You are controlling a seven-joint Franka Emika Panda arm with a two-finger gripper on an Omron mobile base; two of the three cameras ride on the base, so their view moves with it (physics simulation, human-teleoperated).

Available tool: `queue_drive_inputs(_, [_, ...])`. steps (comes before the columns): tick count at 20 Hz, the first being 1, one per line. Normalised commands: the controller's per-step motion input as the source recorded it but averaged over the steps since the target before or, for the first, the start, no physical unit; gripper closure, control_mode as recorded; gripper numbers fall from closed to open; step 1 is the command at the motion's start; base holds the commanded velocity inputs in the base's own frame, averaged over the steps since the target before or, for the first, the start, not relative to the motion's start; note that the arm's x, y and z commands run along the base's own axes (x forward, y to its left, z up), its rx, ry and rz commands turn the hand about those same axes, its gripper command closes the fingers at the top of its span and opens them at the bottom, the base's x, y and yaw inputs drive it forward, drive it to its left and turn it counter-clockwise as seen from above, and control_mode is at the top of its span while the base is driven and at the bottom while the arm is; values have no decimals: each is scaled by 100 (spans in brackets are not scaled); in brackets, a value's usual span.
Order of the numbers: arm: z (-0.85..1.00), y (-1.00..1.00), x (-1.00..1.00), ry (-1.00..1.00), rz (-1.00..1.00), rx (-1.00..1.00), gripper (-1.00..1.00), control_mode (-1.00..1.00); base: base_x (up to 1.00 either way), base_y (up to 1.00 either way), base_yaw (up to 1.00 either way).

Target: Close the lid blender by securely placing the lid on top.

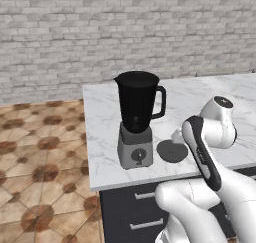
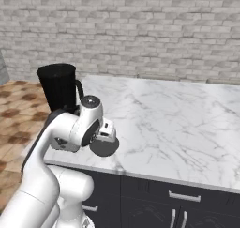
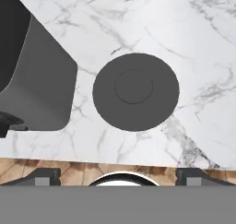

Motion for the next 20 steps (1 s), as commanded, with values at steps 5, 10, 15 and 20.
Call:
queue_drive_inputs(5, [-19,0,40,13,4,0,-100,-100,0,0,0])
queue_drive_inputs(10, [-25,0,30,16,0,0,-100,-100,0,0,0])
queue_drive_inputs(15, [-31,0,22,4,0,0,-100,-100,0,0,0])
queue_drive_inputs(20, [-19,0,14,-3,5,0,-100,-100,0,0,0])
